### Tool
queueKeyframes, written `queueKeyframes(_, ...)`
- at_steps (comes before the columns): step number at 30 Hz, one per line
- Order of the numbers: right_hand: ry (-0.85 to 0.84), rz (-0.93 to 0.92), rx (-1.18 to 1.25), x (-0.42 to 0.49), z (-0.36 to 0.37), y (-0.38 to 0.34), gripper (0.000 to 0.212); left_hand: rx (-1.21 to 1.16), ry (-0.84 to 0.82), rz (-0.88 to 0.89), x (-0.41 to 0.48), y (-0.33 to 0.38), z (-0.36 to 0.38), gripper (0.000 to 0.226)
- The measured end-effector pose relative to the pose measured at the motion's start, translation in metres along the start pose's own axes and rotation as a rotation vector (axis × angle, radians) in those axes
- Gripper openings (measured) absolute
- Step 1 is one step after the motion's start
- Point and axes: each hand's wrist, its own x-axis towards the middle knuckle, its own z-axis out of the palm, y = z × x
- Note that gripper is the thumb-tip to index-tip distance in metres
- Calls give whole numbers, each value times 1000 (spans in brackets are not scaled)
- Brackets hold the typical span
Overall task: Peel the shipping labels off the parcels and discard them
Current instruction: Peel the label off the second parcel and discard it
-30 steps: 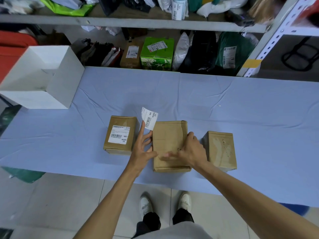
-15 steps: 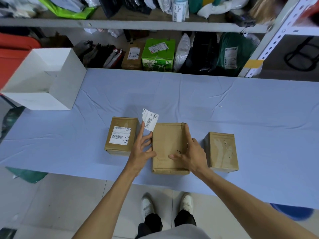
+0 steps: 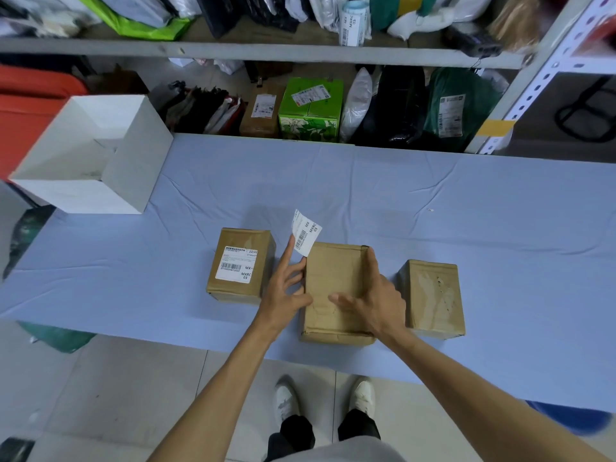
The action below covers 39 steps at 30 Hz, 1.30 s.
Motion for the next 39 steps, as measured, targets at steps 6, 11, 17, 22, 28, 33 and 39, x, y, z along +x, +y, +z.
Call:
queueKeyframes(6,65,-57,-35,5,-8,6,75,-9,4,-4,1,3,2,107)
queueKeyframes(11,55,8,-42,8,-12,-2,66,-132,17,1,6,11,-3,99)
queueKeyframes(17,21,40,-11,8,-15,-4,71,-130,139,46,14,32,-11,87)
queueKeyframes(22,-9,20,-28,7,-22,-3,69,-174,150,72,15,42,-6,80)
queueKeyframes(28,80,-103,-343,2,-31,-26,53,-236,164,65,13,43,5,54)
queueKeyframes(33,95,-301,323,2,-36,-50,40,-237,187,73,15,37,12,28)
queueKeyframes(39,131,-181,705,6,-38,-60,19,-203,194,87,18,32,14,16)
